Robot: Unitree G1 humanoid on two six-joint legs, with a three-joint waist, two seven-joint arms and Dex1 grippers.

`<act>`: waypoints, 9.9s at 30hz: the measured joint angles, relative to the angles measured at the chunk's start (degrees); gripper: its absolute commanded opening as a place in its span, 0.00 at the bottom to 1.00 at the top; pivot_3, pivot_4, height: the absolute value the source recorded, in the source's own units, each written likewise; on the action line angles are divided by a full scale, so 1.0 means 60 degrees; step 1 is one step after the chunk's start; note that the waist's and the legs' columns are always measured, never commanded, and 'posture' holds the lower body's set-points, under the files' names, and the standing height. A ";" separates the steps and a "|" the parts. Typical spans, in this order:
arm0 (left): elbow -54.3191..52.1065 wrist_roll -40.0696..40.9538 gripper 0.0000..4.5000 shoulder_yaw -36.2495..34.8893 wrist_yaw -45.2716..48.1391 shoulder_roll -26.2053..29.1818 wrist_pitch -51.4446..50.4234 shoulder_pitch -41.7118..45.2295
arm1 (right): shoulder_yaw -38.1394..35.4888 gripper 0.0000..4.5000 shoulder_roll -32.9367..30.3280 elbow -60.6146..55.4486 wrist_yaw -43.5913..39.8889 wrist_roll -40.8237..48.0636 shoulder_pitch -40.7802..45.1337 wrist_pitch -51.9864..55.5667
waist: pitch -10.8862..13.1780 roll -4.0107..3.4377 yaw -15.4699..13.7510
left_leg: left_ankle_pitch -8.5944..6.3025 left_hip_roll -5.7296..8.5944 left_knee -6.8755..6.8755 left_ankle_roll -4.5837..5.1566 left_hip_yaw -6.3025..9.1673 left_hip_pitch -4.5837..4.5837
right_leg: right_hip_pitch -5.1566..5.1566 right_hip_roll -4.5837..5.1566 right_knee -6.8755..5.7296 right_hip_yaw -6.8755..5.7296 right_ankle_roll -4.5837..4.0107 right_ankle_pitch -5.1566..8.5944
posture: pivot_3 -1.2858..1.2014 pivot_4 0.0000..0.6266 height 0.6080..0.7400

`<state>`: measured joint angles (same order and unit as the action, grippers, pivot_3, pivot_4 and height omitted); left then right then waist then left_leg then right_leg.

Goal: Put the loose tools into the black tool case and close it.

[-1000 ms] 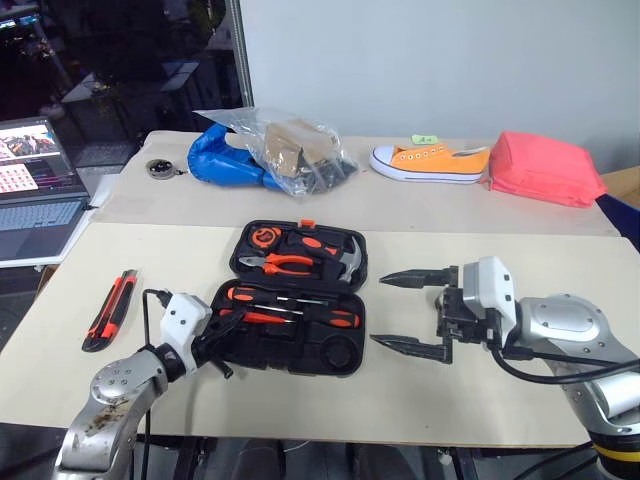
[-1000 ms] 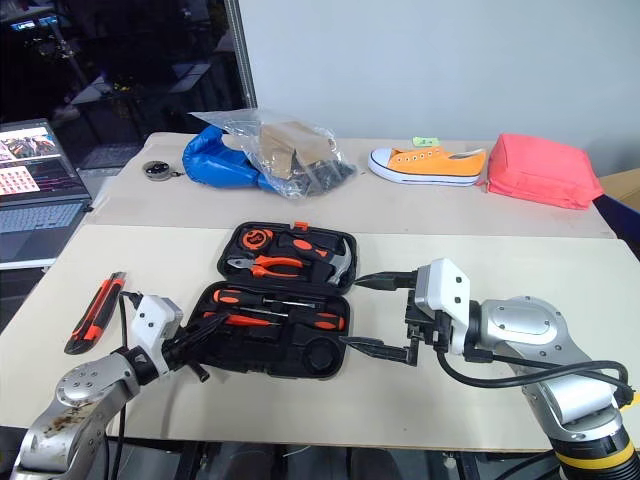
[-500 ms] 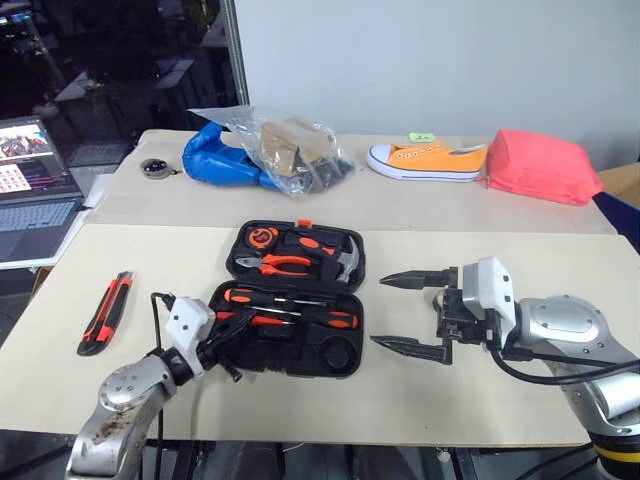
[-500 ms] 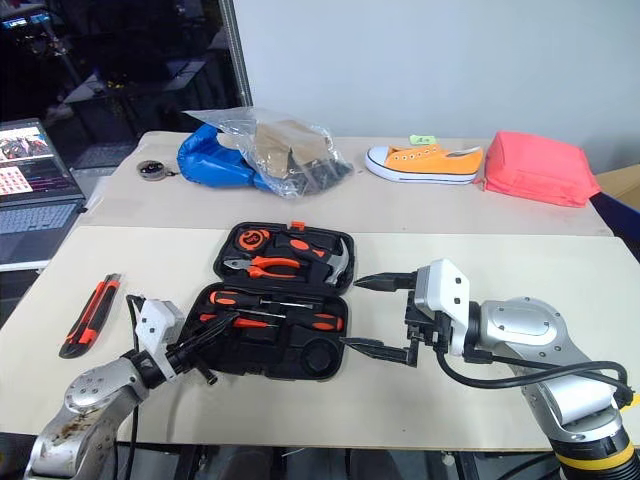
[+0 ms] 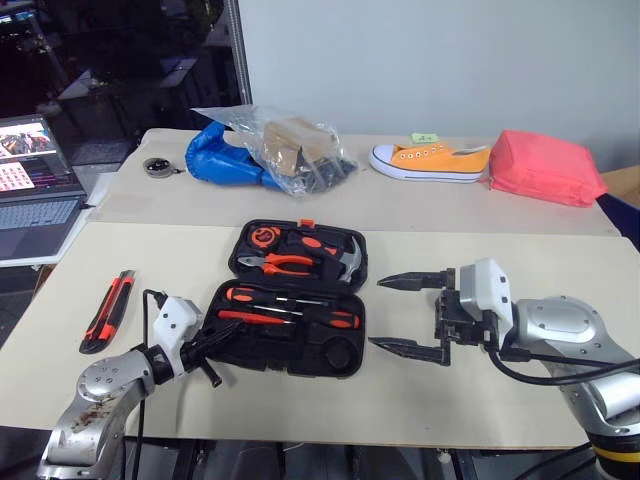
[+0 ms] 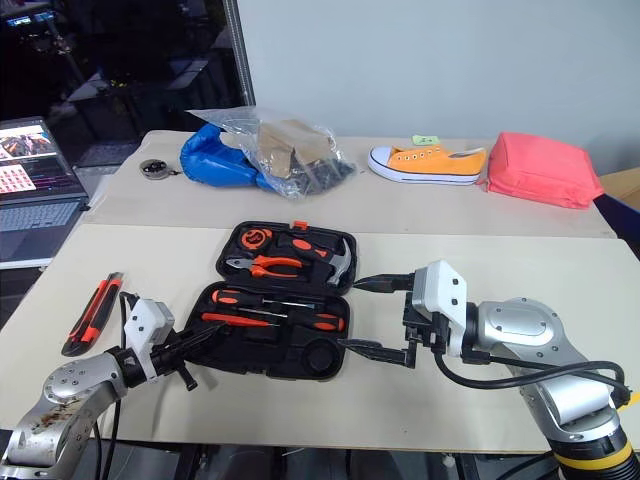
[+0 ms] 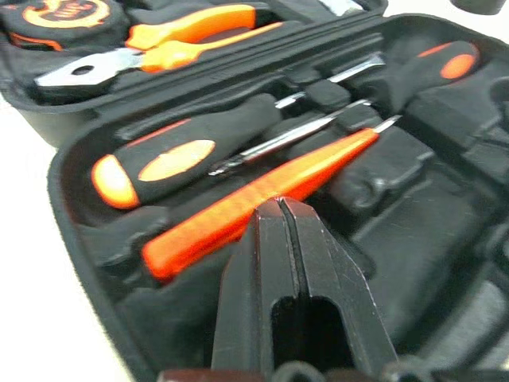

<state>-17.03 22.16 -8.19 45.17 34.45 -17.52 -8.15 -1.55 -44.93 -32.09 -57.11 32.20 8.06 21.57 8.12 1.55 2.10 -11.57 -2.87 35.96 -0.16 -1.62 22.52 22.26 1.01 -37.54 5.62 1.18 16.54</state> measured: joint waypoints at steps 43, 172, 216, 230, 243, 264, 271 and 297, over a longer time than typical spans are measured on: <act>-0.0438 -0.0056 0.00 0.1165 -0.2440 -0.0599 -0.3879 0.2593 | -0.0001 1.00 -0.0003 -0.0142 0.0161 0.0015 -0.0095 0.0006 | -0.0011 -0.0016 -0.0175 | 0.0001 0.0041 0.0006 0.0004 -0.0012 0.0028 | -0.0019 0.0039 0.0061 -0.0022 0.0054 -0.0018 | 0.52 0.24 1.00; 0.0044 -0.1849 0.02 0.1996 0.0627 0.0419 -0.0389 0.2005 | -0.2447 1.00 -0.0446 -0.0994 -0.0244 0.0381 -0.2542 -0.0290 | -0.0042 -0.0051 -0.0060 | -0.0010 0.0043 0.0069 0.0038 -0.0026 0.0003 | -0.0040 0.0055 -0.0028 -0.0002 0.0080 0.0006 | 0.52 0.24 1.00; -0.1806 0.3731 0.26 0.0507 0.1503 0.1790 -0.3538 0.3408 | -0.2689 1.00 -0.2180 -0.0349 0.1297 -0.0294 -0.2644 0.2578 | -0.0028 -0.0003 -0.0049 | -0.0046 0.0018 0.0036 0.0016 -0.0059 0.0036 | -0.0016 0.0069 0.0060 -0.0020 0.0091 0.0014 | 0.52 0.24 1.00; -0.3015 0.5736 0.55 0.0938 0.0195 0.1882 -0.5946 0.5696 | 0.1179 0.83 -0.1491 0.2731 0.2691 -0.2273 0.1487 0.4709 | -0.0012 -0.0014 0.0044 | -0.0047 0.0037 0.0033 0.0016 -0.0052 0.0062 | 0.0009 0.0044 0.0071 -0.0014 0.0075 0.0005 | 0.52 0.24 1.00; -0.3065 0.5708 0.55 0.0936 -0.0213 0.1831 -0.5923 0.5416 | 0.1641 0.01 -0.1641 0.2839 0.2578 -0.3012 0.1889 0.4903 | -0.0012 -0.0014 -0.0026 | -0.0047 0.0044 0.0043 0.0016 -0.0051 0.0068 | 0.0008 0.0053 0.0072 -0.0019 0.0030 -0.0021 | 0.52 0.24 1.00; -0.3110 0.5439 0.55 0.0992 -0.0311 0.1699 -0.5812 0.5305 | 0.1719 0.27 -0.1592 0.2372 0.1829 -0.3179 0.1933 0.4282 | -0.0012 -0.0015 0.0043 | -0.0047 0.0044 0.0044 0.0016 -0.0050 0.0069 | 0.0009 0.0052 0.0070 -0.0018 0.0028 -0.0023 | 0.52 0.24 1.00; -0.3216 0.5339 0.55 0.0950 -0.0203 0.1777 -0.5783 0.4937 | 0.2664 0.27 -0.1458 0.3918 0.1788 -0.4088 0.2722 0.3961 | -0.0012 -0.0016 0.0031 | -0.0047 0.0045 0.0044 0.0016 -0.0054 0.0069 | 0.0009 0.0054 0.0070 -0.0019 0.0028 -0.0025 | 0.52 0.24 1.00; -0.3225 0.4874 0.55 -0.1550 0.2992 0.3221 -0.3703 0.0542 | 0.5086 0.01 -0.0773 -0.0105 -0.1214 -0.2516 0.4658 0.4542 | -0.0002 -0.0033 0.0002 | -0.0043 0.0013 0.0048 0.0011 -0.0043 0.0051 | 0.0012 0.0072 0.0068 -0.0043 0.0005 -0.0032 | 0.52 0.24 1.00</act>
<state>-36.38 51.40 -17.49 63.12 53.78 -39.74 -4.90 28.97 -49.57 -32.72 -64.39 17.10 36.00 48.82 8.11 1.36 2.11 -11.83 -2.79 36.25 -0.09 -1.88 22.83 22.33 1.44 -37.13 5.36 1.21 16.35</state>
